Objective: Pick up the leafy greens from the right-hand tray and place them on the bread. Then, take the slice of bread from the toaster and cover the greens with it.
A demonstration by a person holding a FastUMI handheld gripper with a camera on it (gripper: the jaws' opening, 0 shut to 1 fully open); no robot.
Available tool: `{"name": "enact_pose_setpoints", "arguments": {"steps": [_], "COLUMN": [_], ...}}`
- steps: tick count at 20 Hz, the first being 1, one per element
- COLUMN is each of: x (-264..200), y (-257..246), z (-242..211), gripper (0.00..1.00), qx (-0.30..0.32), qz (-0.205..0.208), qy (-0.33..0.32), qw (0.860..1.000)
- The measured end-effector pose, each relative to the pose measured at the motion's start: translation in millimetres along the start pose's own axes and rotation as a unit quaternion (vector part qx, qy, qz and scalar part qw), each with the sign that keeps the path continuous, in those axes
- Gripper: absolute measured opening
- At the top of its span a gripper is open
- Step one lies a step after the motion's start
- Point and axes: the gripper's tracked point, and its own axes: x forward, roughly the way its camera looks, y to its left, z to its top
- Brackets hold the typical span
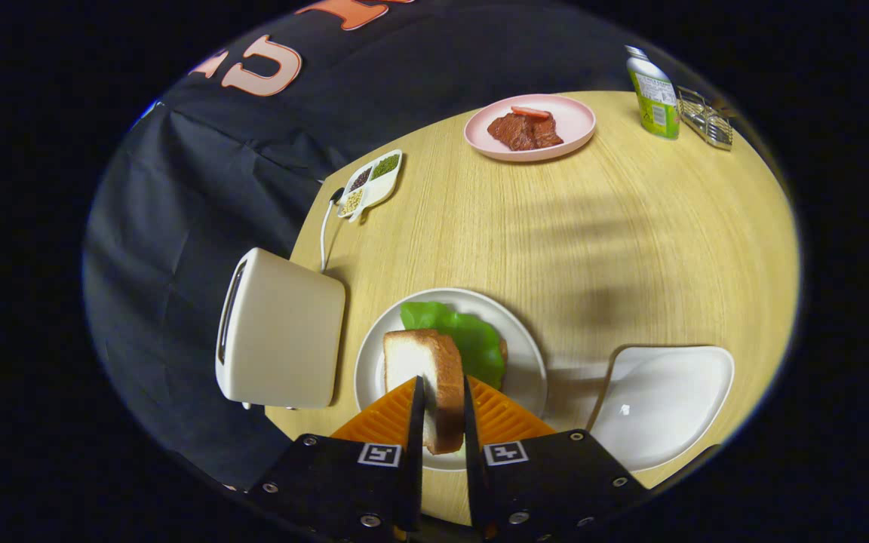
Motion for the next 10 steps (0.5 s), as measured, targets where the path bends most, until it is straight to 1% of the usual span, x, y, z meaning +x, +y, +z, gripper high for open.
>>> {"name": "enact_pose_setpoints", "arguments": {"steps": [1, 2, 3, 4, 6, 8, 9, 10], "x": [-3, -5, -8, -12, -28, -48, -61, -73], "y": [-3, -5, -2, 1, 4, 7, 8, 12], "z": [3, 6, 9, 15, 33, 54, 66, 78], "gripper": [0.28, 0.41, 0.47, 0.61, 0.71, 0.77, 0.78, 0.82], "qx": [-0.008, -0.015, -0.019, -0.022, -0.033, -0.046, -0.056, -0.068], "qz": [-0.01, -0.012, -0.004, 0.003, 0.012, 0.009, 0.003, -0.002], "qy": [-0.012, -0.022, -0.035, -0.051, -0.094, -0.14, -0.164, -0.189], "qw": [1.0, 1.0, 0.999, 0.998, 0.995, 0.989, 0.985, 0.98]}}
